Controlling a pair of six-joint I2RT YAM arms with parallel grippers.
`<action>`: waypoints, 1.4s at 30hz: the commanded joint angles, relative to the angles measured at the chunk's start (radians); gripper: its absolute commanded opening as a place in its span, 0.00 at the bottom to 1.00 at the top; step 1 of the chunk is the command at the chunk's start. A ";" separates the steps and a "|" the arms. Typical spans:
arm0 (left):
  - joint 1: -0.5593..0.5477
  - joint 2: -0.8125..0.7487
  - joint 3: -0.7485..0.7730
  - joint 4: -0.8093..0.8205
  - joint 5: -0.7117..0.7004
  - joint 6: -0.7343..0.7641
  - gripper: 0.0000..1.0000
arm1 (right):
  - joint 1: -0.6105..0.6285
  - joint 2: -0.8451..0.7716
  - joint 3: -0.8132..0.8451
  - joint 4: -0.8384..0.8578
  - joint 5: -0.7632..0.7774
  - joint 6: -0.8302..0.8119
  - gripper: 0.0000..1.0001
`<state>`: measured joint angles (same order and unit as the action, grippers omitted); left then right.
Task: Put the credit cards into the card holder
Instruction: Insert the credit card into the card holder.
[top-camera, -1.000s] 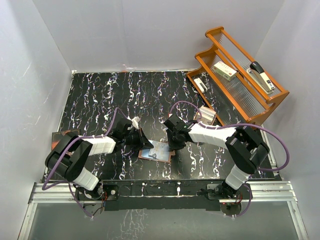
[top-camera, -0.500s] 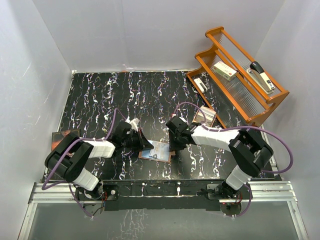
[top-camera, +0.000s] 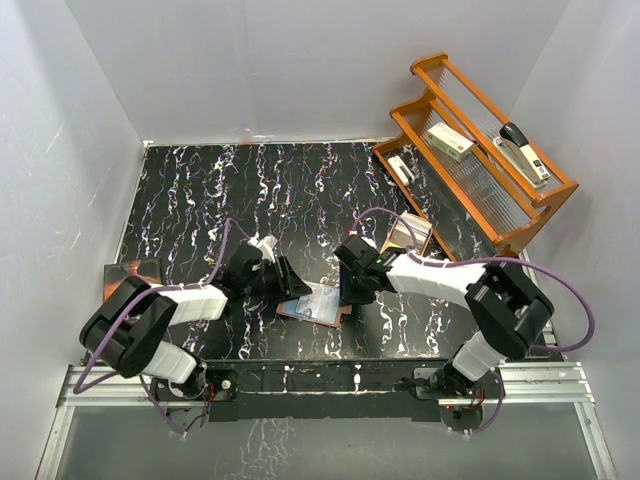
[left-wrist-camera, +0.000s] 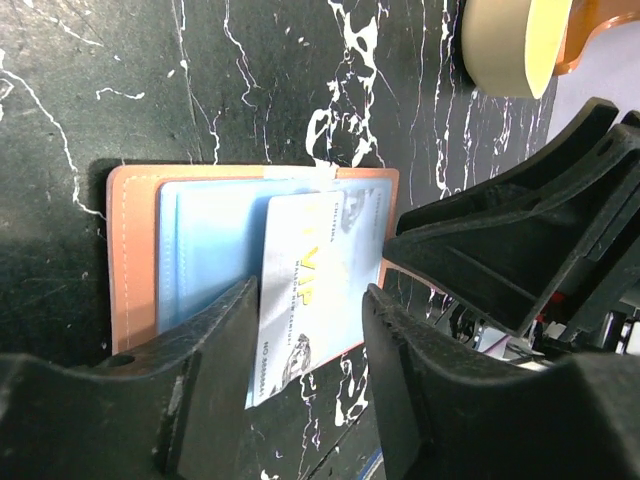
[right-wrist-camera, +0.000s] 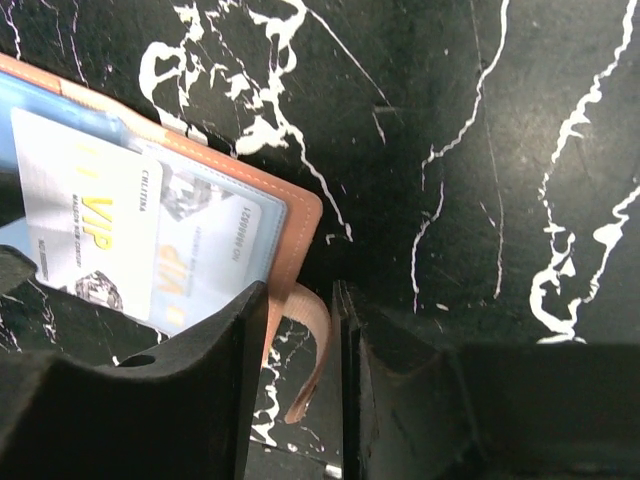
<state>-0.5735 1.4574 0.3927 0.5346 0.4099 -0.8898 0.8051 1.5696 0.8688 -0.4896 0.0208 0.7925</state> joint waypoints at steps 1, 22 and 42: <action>-0.007 -0.073 0.020 -0.113 -0.060 0.034 0.46 | 0.005 -0.066 0.022 -0.047 0.007 0.014 0.32; -0.025 0.012 0.027 -0.046 0.017 0.019 0.41 | 0.007 -0.039 -0.078 0.067 -0.021 0.026 0.23; -0.135 0.116 0.117 0.009 -0.013 -0.024 0.34 | 0.006 -0.016 -0.095 0.114 -0.012 0.022 0.17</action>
<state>-0.6815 1.5471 0.4679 0.5243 0.4030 -0.9108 0.8059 1.5295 0.7948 -0.4141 -0.0147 0.8143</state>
